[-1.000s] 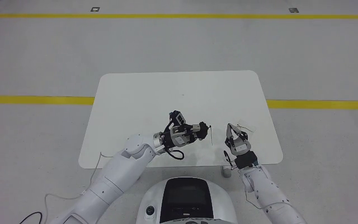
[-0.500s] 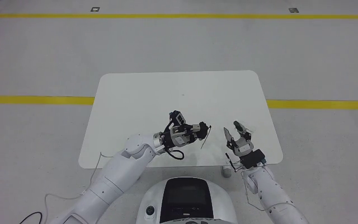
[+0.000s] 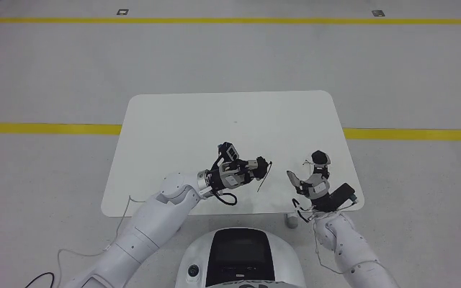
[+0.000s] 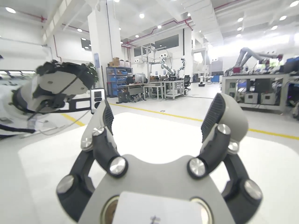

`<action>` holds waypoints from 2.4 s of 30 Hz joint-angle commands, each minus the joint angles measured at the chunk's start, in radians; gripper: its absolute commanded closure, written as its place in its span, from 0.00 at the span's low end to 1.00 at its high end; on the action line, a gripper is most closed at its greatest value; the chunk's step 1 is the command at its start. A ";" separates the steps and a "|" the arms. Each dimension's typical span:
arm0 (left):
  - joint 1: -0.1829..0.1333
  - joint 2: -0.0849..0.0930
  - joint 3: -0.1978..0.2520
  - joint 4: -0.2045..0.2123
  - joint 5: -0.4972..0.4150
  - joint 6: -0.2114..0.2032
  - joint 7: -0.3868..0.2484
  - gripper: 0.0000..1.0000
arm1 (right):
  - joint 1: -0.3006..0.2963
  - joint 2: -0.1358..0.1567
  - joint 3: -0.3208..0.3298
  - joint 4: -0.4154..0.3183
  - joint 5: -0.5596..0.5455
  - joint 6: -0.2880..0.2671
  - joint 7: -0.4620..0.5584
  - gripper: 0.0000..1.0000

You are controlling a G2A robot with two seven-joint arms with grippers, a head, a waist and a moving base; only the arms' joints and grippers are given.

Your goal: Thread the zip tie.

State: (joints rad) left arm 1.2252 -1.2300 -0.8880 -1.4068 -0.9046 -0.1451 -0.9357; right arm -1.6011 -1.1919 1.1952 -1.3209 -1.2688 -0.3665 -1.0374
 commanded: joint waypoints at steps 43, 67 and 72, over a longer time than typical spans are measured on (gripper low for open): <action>0.000 0.000 0.000 0.000 0.000 0.000 0.000 1.00 | 0.067 0.272 -0.207 -0.322 0.933 0.026 0.712 0.00; 0.000 0.000 0.000 0.000 0.000 0.000 0.000 1.00 | 0.102 0.334 -0.277 -0.340 1.145 0.026 0.875 0.00; 0.000 0.000 0.000 0.000 0.000 0.000 0.000 1.00 | 0.097 0.331 -0.244 -0.336 1.206 0.026 0.889 0.00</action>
State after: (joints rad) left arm 1.2252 -1.2300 -0.8880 -1.4068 -0.9046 -0.1451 -0.9357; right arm -1.5017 -0.8607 0.9397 -1.6561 -0.0866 -0.3397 -0.1528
